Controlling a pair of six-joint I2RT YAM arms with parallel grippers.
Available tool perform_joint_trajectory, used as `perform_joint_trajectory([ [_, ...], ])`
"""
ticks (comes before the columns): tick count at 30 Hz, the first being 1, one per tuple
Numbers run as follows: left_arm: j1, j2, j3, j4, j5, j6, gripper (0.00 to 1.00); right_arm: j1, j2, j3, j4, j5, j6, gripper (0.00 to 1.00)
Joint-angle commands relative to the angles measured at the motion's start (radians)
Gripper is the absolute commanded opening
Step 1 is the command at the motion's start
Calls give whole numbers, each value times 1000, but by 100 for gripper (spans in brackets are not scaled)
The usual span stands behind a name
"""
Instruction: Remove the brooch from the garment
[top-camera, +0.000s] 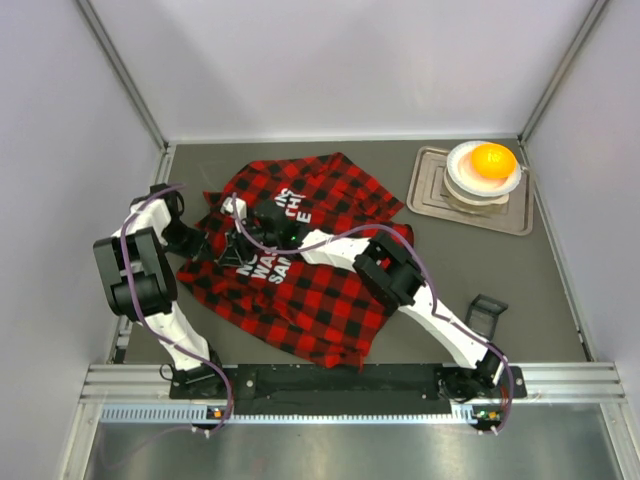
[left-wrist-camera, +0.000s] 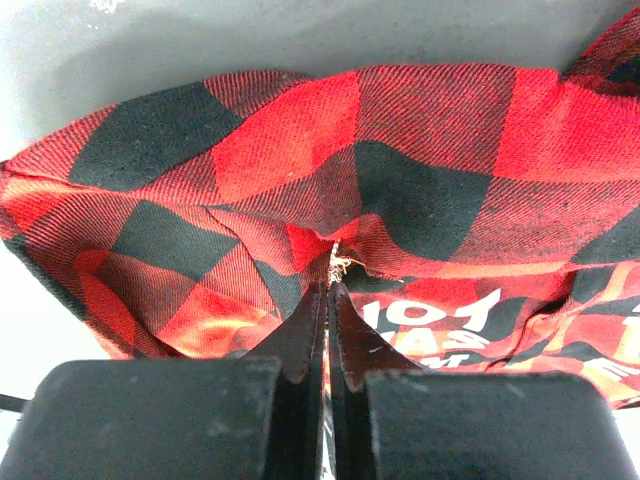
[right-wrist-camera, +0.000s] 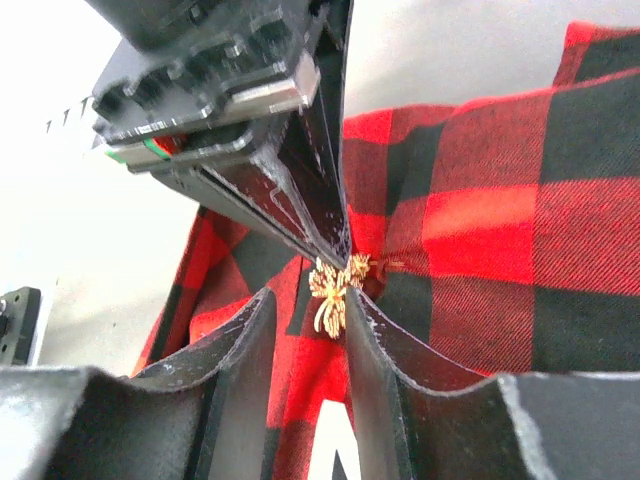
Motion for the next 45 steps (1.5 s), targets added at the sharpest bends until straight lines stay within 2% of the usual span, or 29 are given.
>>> perform_joint_trajectory([
  [1,-5,13,32,-30,8,-10,0,18,-63,94,-25,4,-42,34],
  [9,-5,2,46,-41,17,-11,0,28,-16,126,-42,-6,-39,31],
  [18,-5,-1,46,-47,31,-13,0,34,-1,112,-51,17,-56,32],
  [28,-4,-13,43,-56,28,-7,0,34,1,94,-99,111,-101,35],
  [45,-5,-24,44,-56,38,-11,0,54,15,68,-95,105,-110,34],
])
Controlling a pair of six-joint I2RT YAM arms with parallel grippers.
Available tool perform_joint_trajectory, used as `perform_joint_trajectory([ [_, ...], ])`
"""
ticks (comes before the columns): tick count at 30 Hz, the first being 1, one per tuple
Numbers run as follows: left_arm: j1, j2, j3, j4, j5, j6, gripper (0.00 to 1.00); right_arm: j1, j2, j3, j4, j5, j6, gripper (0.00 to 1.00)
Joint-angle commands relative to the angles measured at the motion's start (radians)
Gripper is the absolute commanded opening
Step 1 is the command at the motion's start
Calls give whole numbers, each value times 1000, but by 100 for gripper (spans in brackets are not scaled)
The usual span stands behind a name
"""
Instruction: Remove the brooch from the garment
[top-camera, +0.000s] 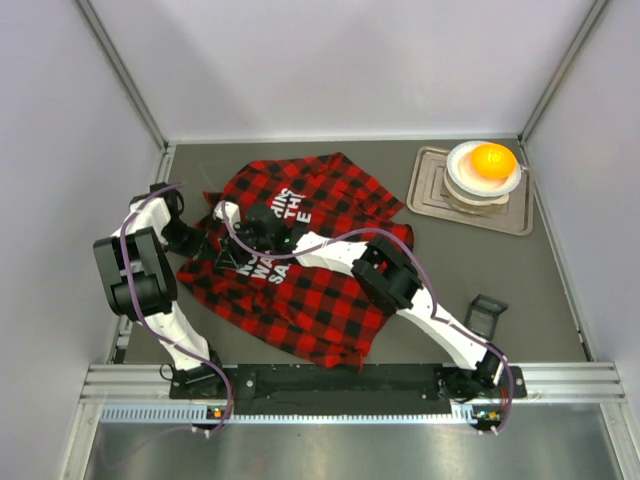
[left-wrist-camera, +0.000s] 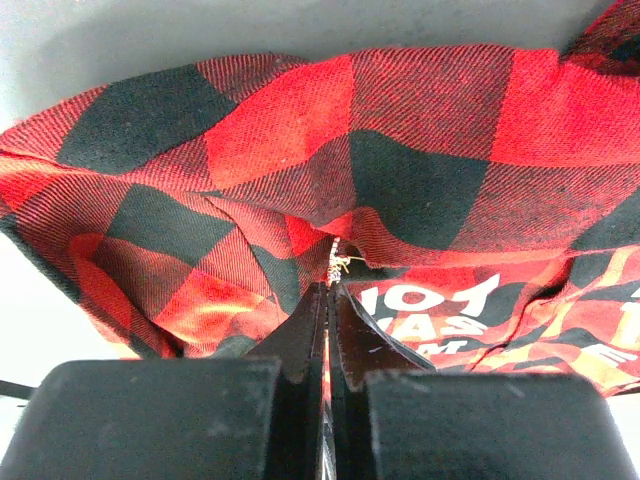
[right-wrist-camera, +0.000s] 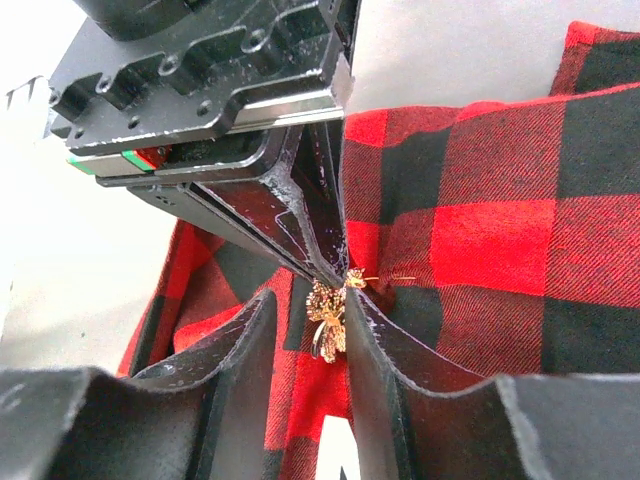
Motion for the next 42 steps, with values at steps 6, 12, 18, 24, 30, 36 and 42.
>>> perform_joint_trajectory([
  [6,-3,-37,19,-27,20,-5,0,21,6,-6,19,69,-29,30],
  [12,-2,-48,23,-19,17,6,0,19,10,-6,24,112,-23,10],
  [18,-2,-98,-14,54,11,93,0,18,32,10,85,103,72,0],
  [24,0,-277,-137,227,21,185,44,1,59,-13,185,58,233,0],
  [30,0,-399,-194,269,7,236,61,-34,107,-13,331,-17,437,0],
  [36,-2,-468,-264,352,95,256,85,-60,200,52,521,-60,765,0],
  [42,-9,-509,-283,376,138,257,87,-59,303,217,596,-72,988,0],
])
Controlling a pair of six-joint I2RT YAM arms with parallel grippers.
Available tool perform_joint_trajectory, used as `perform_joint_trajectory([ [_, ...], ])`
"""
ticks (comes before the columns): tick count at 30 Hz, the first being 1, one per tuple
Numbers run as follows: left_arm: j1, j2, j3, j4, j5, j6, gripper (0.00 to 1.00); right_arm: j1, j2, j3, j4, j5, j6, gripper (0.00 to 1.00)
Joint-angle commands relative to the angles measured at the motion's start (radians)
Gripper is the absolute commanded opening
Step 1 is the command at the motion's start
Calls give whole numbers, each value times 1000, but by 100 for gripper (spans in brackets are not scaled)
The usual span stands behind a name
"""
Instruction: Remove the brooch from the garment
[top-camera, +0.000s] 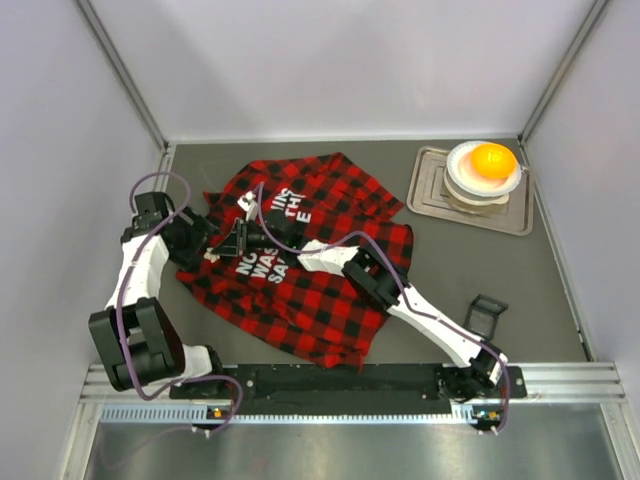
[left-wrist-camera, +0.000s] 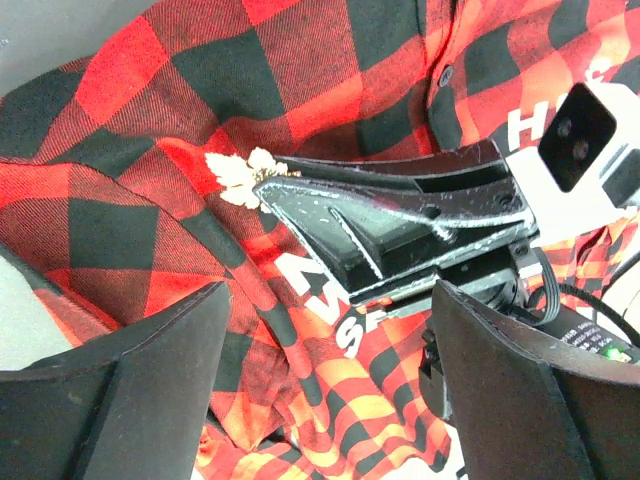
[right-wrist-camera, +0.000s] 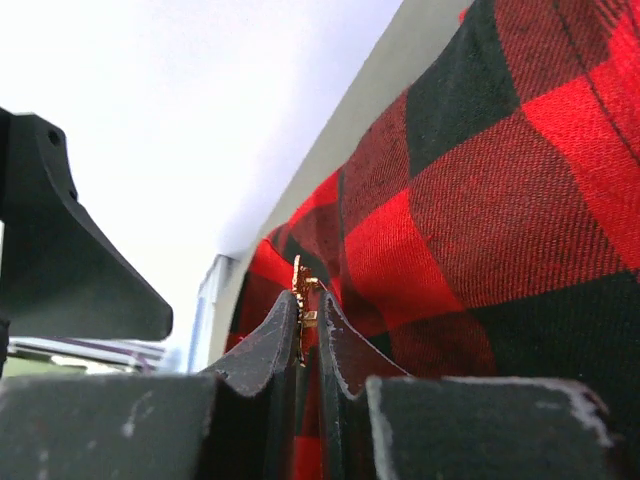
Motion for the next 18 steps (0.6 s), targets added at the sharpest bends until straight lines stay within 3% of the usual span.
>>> perform_joint_trajectory([
  [1,-17,-62,1,58,24,19,88,1,56,108,144,-26,230,0],
  [14,-107,-182,100,-25,-59,5,85,13,-25,148,119,-41,264,0],
  [18,-158,-246,174,-60,-110,37,78,-9,-183,-14,56,-55,139,0],
])
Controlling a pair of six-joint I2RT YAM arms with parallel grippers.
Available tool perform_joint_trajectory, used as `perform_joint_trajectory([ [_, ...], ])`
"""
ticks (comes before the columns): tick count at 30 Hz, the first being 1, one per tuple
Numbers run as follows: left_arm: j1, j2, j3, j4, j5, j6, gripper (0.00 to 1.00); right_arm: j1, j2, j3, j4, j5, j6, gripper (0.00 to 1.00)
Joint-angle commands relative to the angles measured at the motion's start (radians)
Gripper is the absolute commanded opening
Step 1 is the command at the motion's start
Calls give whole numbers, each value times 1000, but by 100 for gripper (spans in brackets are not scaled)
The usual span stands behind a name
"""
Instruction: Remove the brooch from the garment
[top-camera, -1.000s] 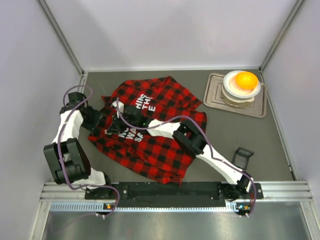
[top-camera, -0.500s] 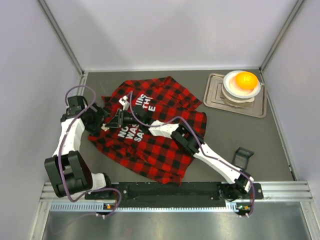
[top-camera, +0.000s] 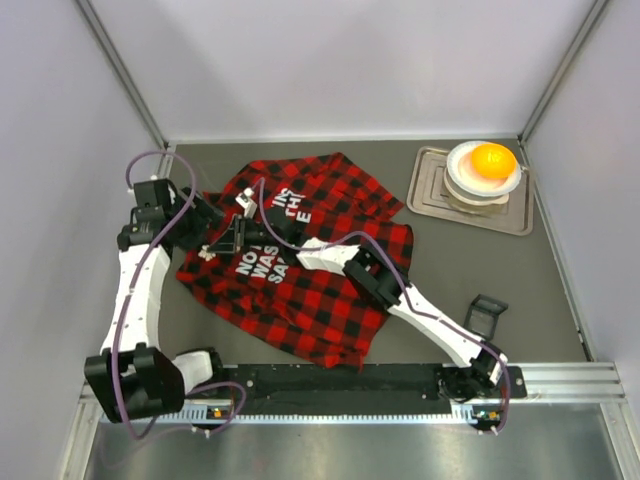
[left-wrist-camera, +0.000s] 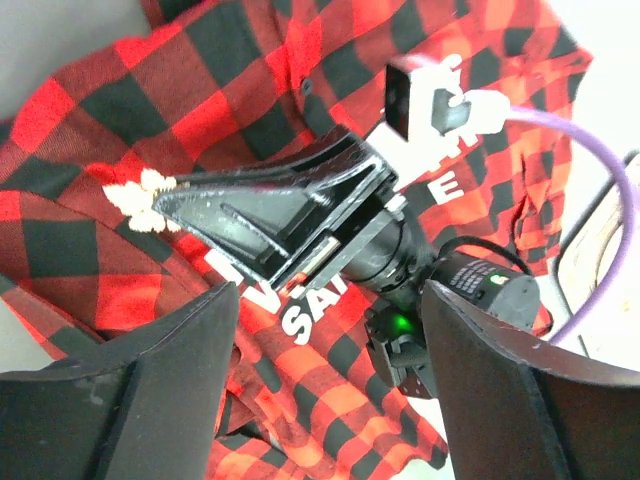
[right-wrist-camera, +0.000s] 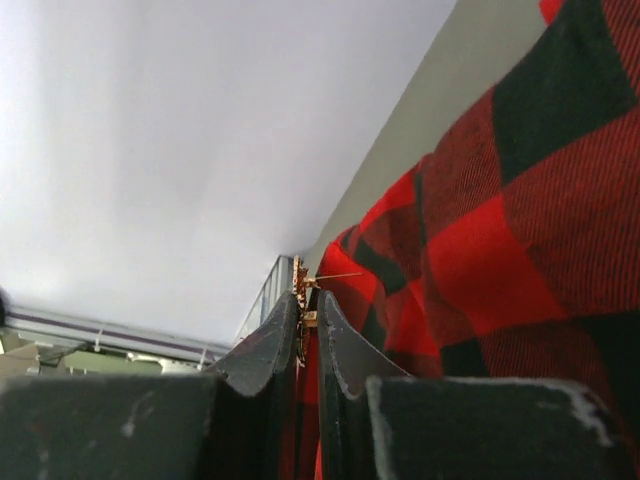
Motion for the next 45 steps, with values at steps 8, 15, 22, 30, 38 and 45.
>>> perform_joint_trajectory([
  [8,-88,-156,85,-16,20,58,72,-103,-609,-512,-148,-96,-374,0],
  [15,-102,-156,2,47,255,36,50,-155,-920,-849,-226,-99,-587,0],
  [22,-256,-153,-93,142,346,-286,55,-157,-1309,-1372,-162,178,-926,0],
  [30,-572,-108,-150,277,332,-724,46,-95,-1681,-1731,-36,536,-1184,0],
  [38,-770,-7,-130,339,267,-946,47,-52,-1910,-1882,-15,637,-1403,0],
  [45,-810,108,-55,426,295,-972,48,-42,-1979,-1908,-64,609,-1437,0],
])
